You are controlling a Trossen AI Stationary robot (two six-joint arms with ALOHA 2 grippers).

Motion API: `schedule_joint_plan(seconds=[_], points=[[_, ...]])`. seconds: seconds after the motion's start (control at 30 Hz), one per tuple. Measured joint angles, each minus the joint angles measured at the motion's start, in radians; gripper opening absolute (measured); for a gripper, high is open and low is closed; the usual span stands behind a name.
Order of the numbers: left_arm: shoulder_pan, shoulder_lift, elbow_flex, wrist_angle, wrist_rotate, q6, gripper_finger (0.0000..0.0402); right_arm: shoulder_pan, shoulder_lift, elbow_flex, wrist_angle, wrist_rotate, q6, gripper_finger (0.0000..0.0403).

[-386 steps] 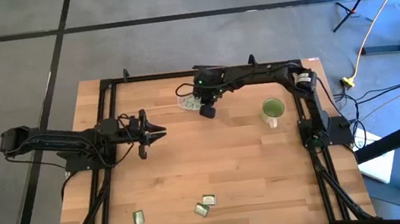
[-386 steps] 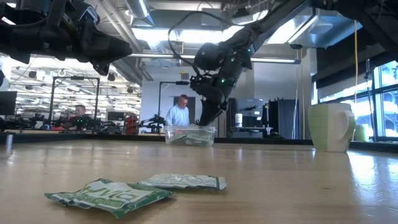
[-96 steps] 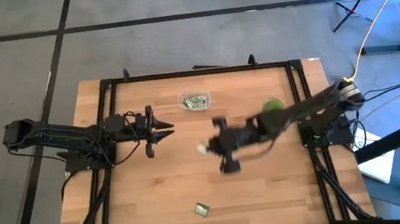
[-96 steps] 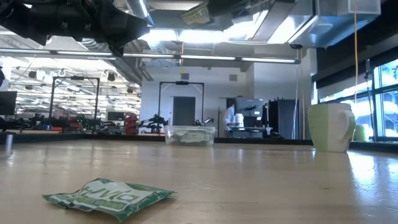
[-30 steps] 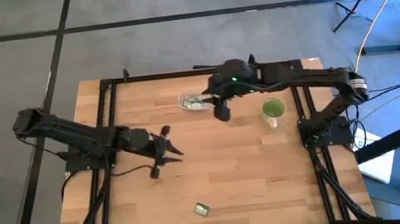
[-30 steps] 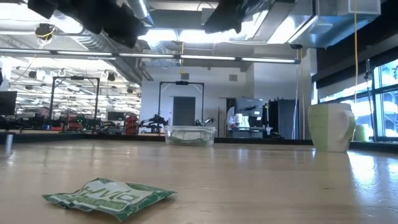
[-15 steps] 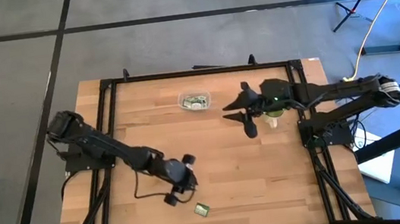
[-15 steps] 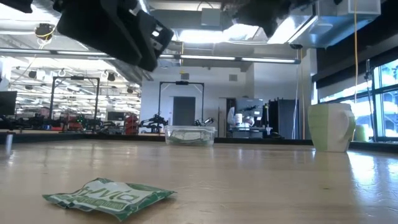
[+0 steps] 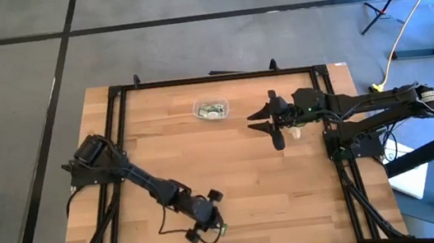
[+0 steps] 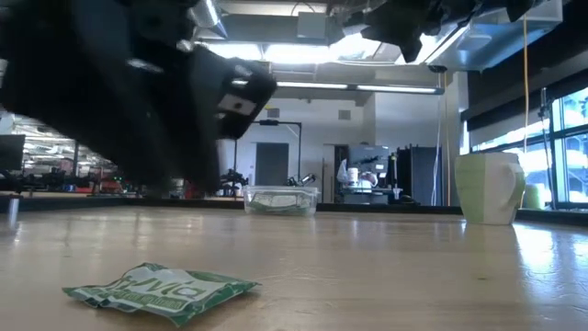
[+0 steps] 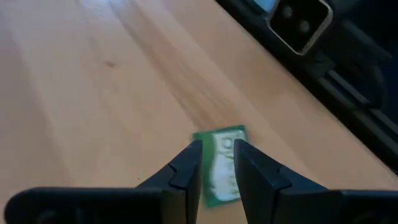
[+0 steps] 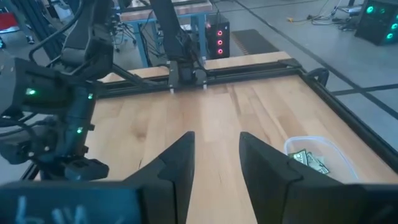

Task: Pick and place items into bin
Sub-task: Put the white stevia packet into the bin

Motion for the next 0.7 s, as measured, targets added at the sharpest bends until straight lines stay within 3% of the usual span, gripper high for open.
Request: schedule_joint_plan(seconds=[0.53,0.7], points=[[-0.030,0.067,-0.001,-0.008,-0.065,-0.059,0.0085,0.000,0.000,0.000,-0.006,-0.001,0.022,0.0130],[-0.030,0.068,0.001,-0.030,-0.087,-0.064,0.0065,0.000,0.000,0.000,-0.013,-0.002,0.021,0.0130]])
